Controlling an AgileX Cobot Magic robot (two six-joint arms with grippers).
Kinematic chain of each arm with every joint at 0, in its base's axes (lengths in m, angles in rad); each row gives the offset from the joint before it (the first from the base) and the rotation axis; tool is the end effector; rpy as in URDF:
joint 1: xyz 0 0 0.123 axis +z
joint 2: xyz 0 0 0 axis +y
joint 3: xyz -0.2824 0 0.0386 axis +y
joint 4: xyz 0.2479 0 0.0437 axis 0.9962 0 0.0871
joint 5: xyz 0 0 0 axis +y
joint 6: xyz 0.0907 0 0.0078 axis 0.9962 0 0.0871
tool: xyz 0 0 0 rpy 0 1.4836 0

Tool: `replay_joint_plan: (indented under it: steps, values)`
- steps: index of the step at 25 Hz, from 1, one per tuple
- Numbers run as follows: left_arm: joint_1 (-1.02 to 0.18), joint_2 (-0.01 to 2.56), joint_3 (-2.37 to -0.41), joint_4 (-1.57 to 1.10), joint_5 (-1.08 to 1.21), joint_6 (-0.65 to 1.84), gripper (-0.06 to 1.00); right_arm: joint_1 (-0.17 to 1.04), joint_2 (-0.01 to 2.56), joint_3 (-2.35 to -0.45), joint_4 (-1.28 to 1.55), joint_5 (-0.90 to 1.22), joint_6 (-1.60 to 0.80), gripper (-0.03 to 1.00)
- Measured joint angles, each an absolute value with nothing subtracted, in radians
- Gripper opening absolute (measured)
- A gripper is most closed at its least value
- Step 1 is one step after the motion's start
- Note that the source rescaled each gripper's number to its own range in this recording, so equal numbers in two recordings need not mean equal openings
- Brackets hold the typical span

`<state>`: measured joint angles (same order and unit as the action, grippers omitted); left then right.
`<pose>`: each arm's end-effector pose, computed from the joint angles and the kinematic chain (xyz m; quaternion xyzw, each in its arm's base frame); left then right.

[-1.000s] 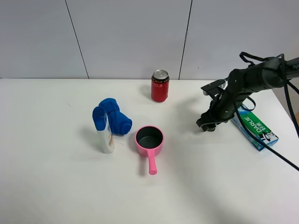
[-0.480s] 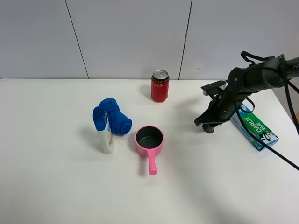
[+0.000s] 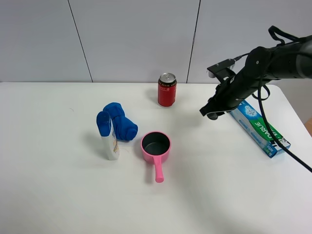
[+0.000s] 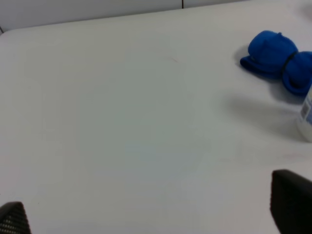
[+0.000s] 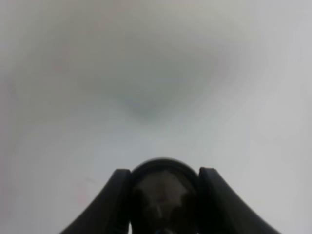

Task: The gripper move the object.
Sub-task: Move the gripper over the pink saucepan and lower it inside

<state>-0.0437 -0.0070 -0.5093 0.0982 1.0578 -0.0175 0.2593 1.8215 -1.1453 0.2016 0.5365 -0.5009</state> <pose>-0.0068 0.0081 0.2803 0.0089 0.8471 0.0328 0.5303 0.3531 0.1033 0.1845 -0.2922 0.9282 0.0423 0.2264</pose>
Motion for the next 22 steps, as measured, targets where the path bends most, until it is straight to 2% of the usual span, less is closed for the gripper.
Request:
replay_joint_plan:
  steps: [6, 12, 22]
  values:
    - [-0.044, -0.007, -0.509, 0.098, 1.058, -0.018, 1.00, 0.434, 1.800, -1.154, 0.294, 0.538, -0.616, 0.00]
    - [-0.044, -0.007, -0.509, 0.098, 1.058, -0.018, 1.00, 0.584, 1.826, -1.247, 0.303, 0.531, -0.628, 0.00]
    - [-0.044, -0.007, -0.509, 0.098, 1.058, -0.018, 1.00, 0.670, 1.957, -1.357, 0.307, 0.632, -0.628, 0.00]
